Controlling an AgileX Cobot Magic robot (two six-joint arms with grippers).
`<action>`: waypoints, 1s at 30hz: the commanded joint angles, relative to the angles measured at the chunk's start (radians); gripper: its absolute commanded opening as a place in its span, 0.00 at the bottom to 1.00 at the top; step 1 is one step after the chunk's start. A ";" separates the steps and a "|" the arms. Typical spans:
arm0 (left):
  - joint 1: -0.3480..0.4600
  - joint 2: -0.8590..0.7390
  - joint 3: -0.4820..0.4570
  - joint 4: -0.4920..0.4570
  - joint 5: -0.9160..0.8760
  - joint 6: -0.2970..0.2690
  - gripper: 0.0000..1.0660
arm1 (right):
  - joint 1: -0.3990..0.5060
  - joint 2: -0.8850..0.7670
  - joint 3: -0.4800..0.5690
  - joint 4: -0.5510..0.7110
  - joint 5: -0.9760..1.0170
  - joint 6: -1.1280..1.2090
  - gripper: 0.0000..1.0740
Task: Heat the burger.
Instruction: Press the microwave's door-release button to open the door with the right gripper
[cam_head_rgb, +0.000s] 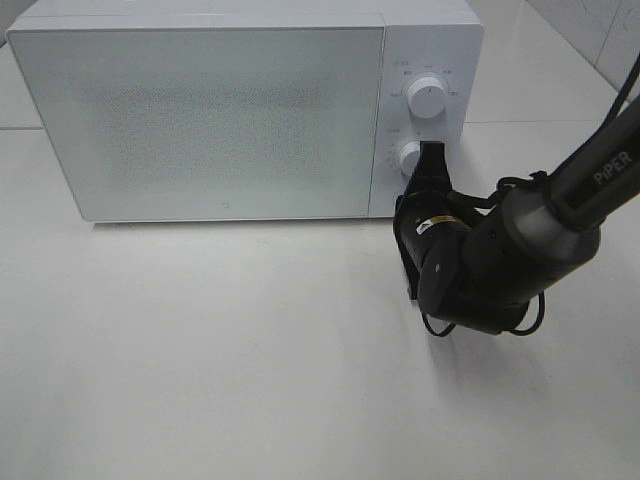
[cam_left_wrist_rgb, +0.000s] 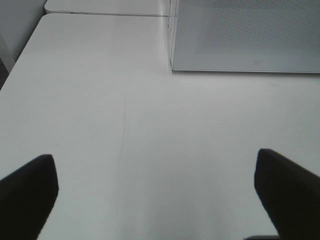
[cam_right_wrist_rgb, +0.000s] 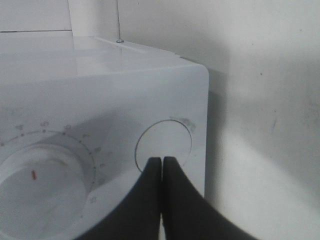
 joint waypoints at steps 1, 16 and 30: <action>0.003 -0.010 0.005 -0.001 -0.013 -0.006 0.94 | -0.017 0.012 -0.025 -0.009 0.009 -0.014 0.00; 0.003 -0.010 0.005 -0.001 -0.013 -0.006 0.94 | -0.062 0.035 -0.078 -0.009 0.036 -0.044 0.00; 0.003 -0.010 0.005 -0.001 -0.013 -0.006 0.94 | -0.059 0.035 -0.110 -0.063 0.007 -0.023 0.00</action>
